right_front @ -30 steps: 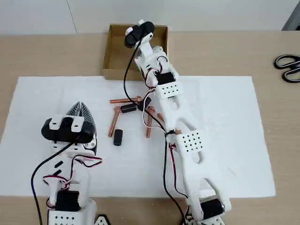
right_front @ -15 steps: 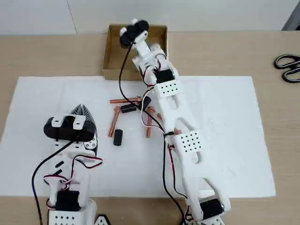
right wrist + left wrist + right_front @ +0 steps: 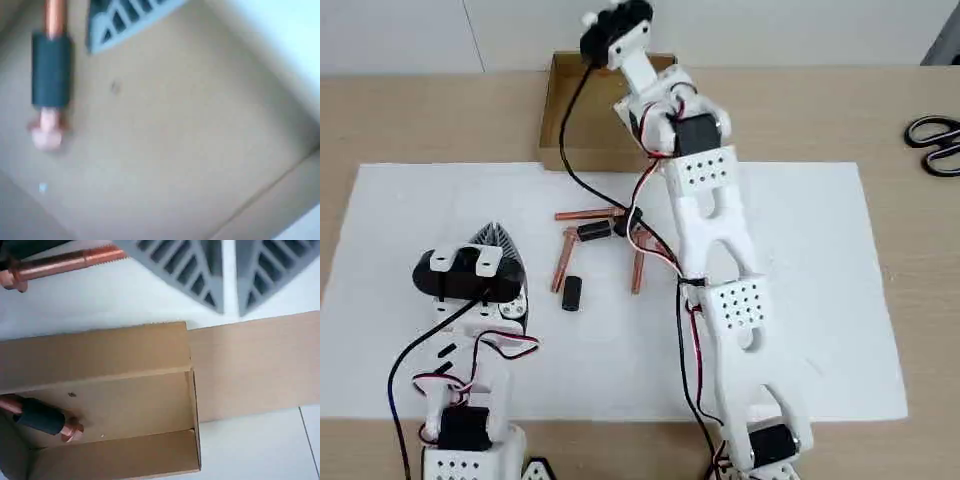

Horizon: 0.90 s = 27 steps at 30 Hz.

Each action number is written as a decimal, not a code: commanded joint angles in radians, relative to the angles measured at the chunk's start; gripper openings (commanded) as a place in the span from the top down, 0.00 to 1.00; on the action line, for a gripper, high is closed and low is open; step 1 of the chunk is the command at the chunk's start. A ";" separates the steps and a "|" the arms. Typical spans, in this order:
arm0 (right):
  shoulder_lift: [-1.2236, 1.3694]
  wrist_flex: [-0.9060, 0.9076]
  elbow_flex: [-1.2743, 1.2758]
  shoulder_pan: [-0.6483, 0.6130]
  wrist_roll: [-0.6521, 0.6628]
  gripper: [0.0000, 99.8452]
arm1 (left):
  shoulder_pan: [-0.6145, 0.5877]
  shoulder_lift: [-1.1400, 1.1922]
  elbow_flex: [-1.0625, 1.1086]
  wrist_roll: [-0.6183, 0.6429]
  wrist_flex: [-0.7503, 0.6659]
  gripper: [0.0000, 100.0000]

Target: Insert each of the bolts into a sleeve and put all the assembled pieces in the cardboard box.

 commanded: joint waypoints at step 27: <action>-0.499 0.363 0.634 -0.079 -0.350 0.86 | -0.003 -0.009 -0.004 -0.003 -0.008 0.99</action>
